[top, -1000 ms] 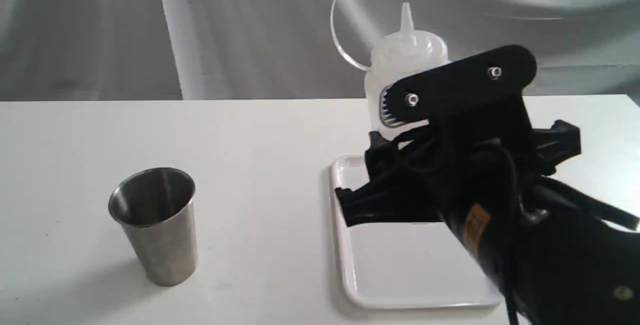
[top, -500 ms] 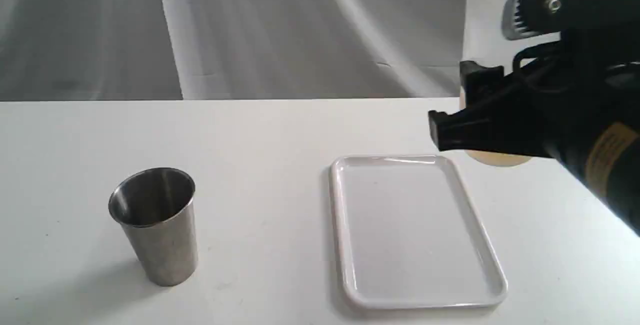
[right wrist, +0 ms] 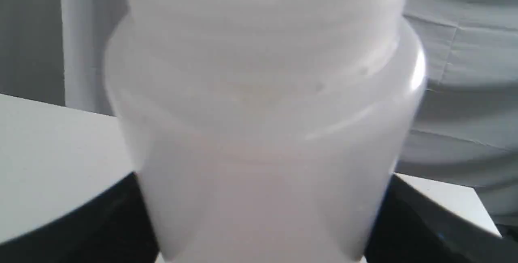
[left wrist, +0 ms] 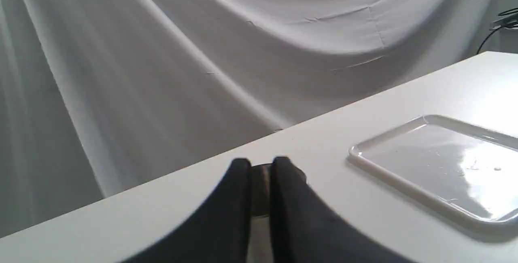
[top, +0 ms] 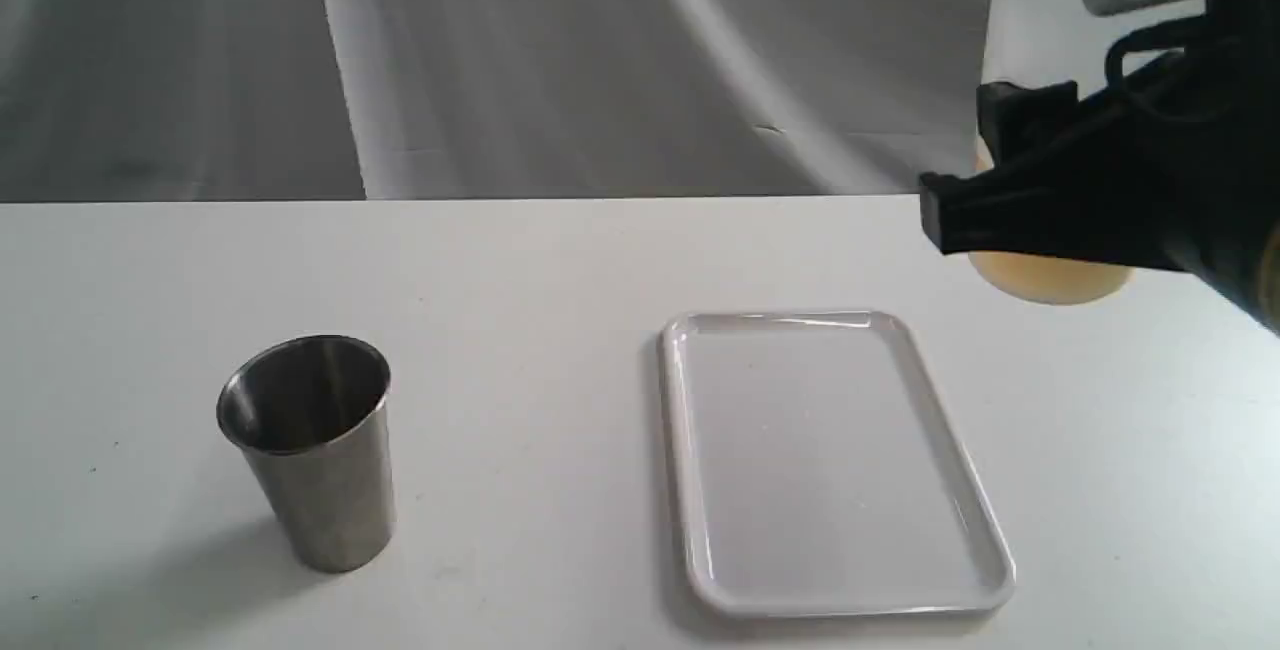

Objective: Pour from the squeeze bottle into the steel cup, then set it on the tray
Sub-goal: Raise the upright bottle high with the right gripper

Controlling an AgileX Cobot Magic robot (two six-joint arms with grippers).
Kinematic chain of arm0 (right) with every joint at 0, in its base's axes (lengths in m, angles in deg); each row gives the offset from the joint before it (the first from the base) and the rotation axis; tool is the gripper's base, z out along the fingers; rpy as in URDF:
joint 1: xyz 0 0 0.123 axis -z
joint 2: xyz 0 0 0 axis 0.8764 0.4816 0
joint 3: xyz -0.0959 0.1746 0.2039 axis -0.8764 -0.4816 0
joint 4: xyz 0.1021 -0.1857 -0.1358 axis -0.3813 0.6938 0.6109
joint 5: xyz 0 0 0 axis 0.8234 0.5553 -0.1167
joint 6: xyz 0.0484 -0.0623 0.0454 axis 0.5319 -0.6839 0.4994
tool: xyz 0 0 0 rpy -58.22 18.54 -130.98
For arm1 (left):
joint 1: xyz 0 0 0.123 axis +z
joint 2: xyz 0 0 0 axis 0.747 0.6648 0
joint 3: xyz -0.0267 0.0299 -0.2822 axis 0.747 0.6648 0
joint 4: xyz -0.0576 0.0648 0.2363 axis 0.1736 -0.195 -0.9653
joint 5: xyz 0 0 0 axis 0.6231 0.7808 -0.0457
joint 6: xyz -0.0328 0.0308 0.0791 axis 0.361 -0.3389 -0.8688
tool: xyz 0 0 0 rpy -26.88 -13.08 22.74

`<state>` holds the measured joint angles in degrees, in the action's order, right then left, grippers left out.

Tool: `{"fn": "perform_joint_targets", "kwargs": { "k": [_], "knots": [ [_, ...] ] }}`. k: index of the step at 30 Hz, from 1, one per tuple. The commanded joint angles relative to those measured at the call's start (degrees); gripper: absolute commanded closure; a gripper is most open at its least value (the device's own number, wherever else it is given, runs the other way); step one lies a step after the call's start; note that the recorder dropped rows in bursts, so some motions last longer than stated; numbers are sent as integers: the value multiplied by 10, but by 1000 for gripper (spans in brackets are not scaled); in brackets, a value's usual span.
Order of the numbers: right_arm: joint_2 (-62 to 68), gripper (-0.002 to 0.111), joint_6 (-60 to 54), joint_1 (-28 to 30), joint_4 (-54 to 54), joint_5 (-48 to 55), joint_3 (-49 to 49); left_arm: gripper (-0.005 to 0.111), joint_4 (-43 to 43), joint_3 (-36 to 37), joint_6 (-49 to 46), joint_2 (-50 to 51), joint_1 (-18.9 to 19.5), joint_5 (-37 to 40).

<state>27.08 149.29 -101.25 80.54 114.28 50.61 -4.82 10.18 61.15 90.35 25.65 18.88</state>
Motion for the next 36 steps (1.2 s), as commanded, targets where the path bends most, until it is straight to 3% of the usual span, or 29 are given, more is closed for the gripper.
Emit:
{"fn": "perform_joint_targets", "kwargs": {
  "k": [1,7,16,22,27,30,36],
  "knots": [
    [-7,76,-42,2,-3,-10,33,98,1,3,2,2,1,-3],
    [-7,76,-106,28,-48,-88,83,98,1,3,2,2,1,-3],
    [-7,76,-115,184,-86,-300,83,98,1,3,2,2,1,-3],
    [-1,76,-185,279,-104,-466,83,98,1,3,2,2,1,-3],
    [24,76,-275,344,-188,-643,82,98,1,3,2,2,1,-3],
    [49,76,-301,365,-234,-706,82,98,1,3,2,2,1,-3],
    [107,76,-372,368,-273,-716,68,98,1,3,2,2,1,-3]
  ]
}}
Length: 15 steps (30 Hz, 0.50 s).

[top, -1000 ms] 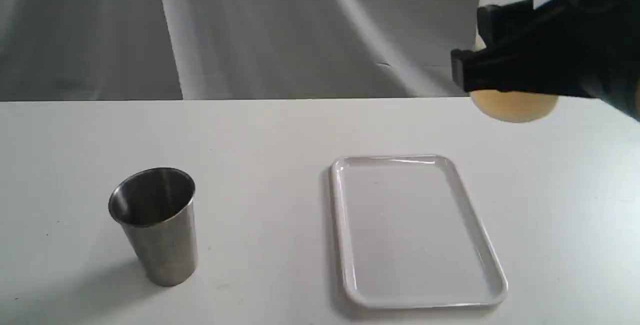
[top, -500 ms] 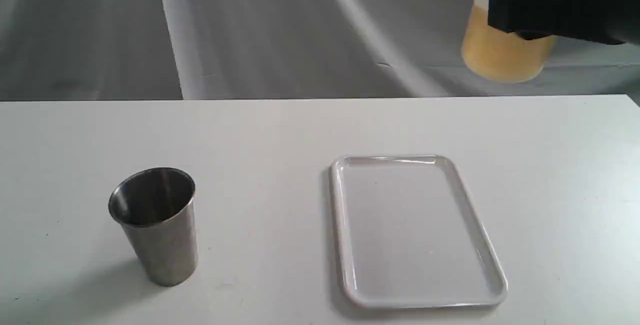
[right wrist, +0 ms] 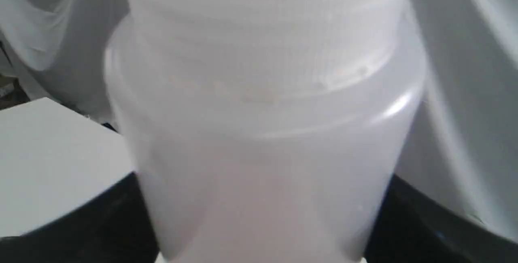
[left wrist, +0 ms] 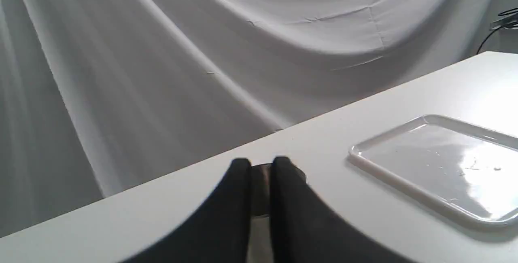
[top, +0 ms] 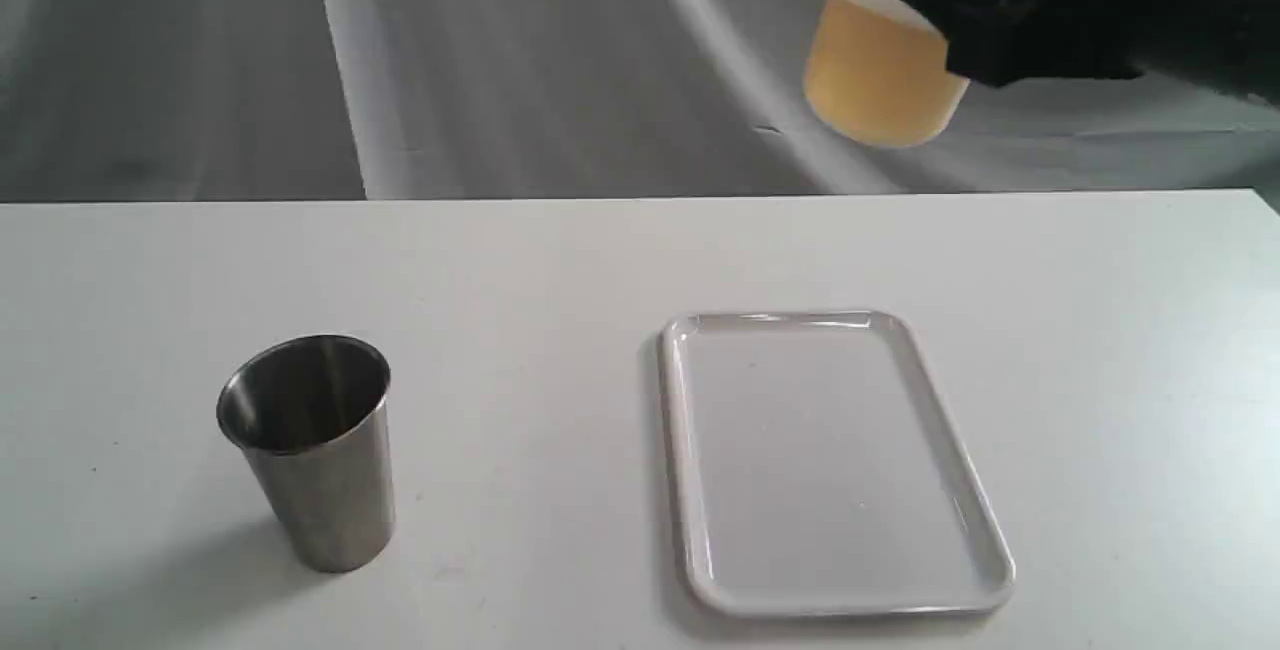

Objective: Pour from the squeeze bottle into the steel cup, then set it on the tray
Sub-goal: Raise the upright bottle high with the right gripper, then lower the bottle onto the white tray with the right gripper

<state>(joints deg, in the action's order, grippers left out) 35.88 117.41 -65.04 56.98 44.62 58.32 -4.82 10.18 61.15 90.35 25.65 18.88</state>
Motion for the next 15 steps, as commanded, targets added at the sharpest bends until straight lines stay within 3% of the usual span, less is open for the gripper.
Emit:
{"fn": "perform_joint_targets", "kwargs": {
  "k": [1,12,15],
  "knots": [
    [27,76,-79,6,-53,-23,-18,98,1,3,2,2,1,-3],
    [118,76,-335,6,-189,-121,-125,98,1,3,2,2,1,-3],
    [148,76,-348,6,-215,-125,-125,98,1,3,2,2,1,-3]
  ]
}}
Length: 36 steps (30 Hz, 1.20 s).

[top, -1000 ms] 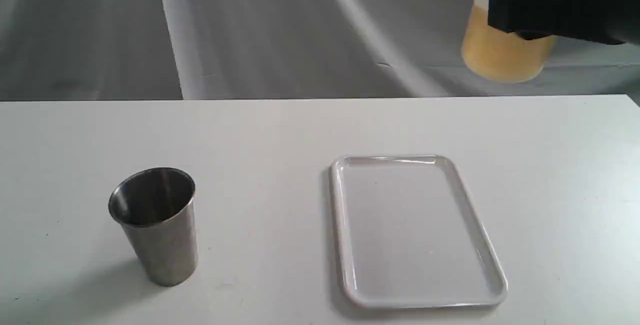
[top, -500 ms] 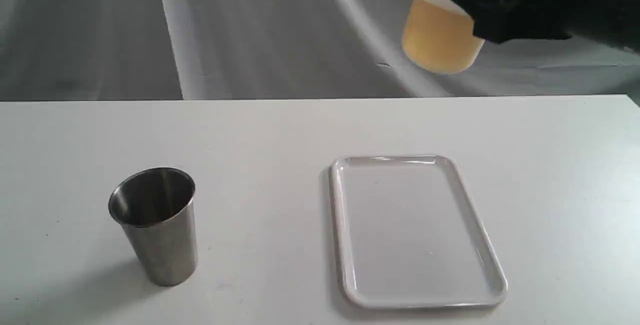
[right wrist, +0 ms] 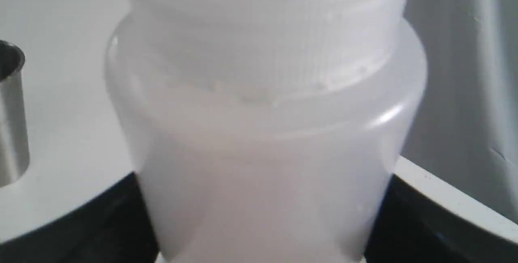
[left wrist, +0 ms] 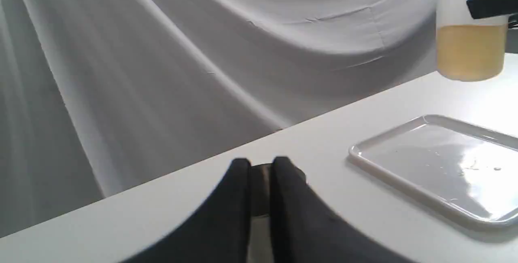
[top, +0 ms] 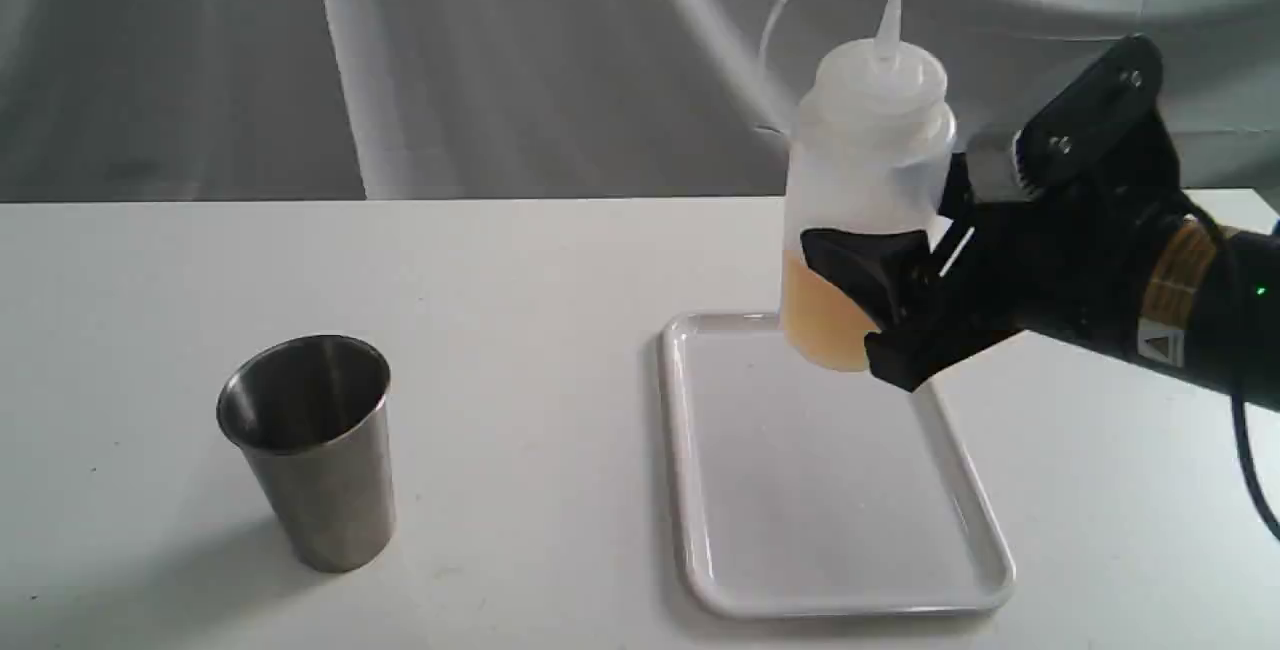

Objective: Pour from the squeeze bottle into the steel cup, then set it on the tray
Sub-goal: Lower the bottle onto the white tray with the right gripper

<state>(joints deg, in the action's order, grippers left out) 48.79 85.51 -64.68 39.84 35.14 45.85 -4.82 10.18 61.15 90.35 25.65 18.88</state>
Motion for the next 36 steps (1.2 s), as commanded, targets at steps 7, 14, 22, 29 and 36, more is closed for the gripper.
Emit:
{"fn": "perform_joint_targets", "kwargs": {
  "k": [7,14,22,29,36],
  "knots": [
    [86,76,-38,2,-86,-69,0,98,1,3,2,2,1,-3],
    [150,76,-97,2,-150,-155,-16,98,1,3,2,2,1,-3],
    [209,76,-170,1,-172,-186,-19,98,1,3,2,2,1,-3],
    [224,76,-202,1,-185,-189,-19,98,1,3,2,2,1,-3],
    [224,76,-203,1,-190,-188,-19,98,1,3,2,2,1,-3]
  ]
}}
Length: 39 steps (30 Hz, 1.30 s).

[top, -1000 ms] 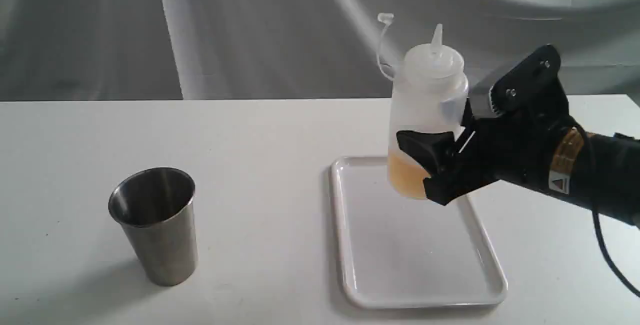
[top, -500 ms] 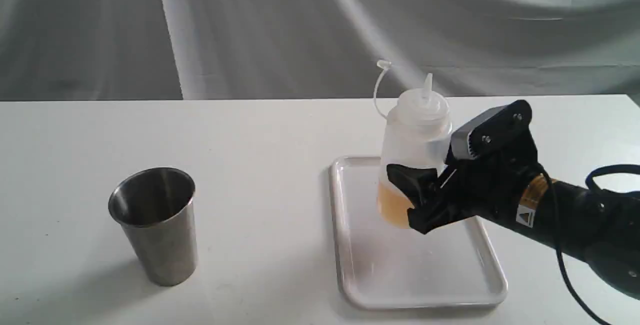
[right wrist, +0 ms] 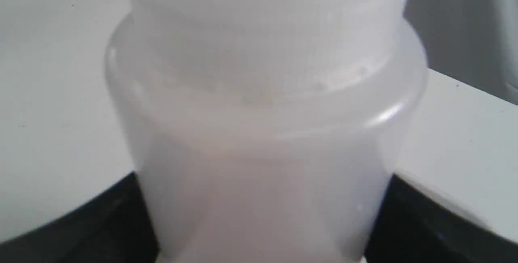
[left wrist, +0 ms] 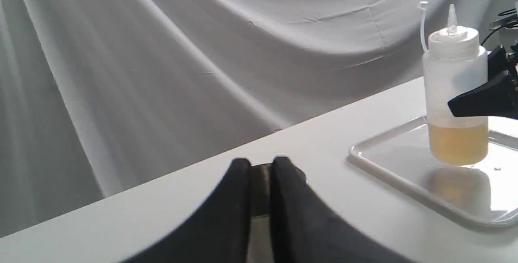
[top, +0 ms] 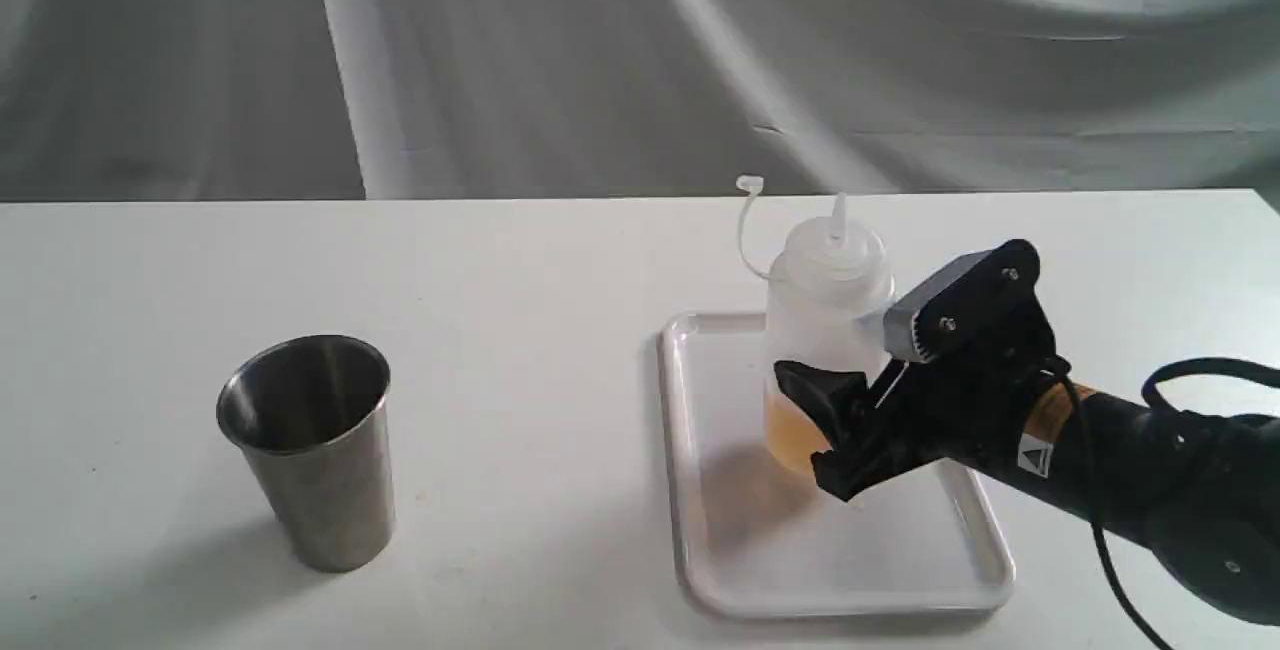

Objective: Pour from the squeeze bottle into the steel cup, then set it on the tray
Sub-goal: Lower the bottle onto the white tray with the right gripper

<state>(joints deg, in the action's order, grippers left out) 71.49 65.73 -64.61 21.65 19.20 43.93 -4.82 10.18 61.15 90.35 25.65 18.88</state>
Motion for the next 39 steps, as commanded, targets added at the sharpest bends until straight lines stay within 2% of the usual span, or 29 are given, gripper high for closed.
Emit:
{"fn": "perform_joint_targets", "kwargs": {
  "k": [1,39],
  "knots": [
    [-3,76,-4,0,-8,-28,0,98,1,3,2,2,1,-3],
    [25,76,-4,-1,-53,-36,0,98,1,3,2,2,1,-3]
  ]
}}
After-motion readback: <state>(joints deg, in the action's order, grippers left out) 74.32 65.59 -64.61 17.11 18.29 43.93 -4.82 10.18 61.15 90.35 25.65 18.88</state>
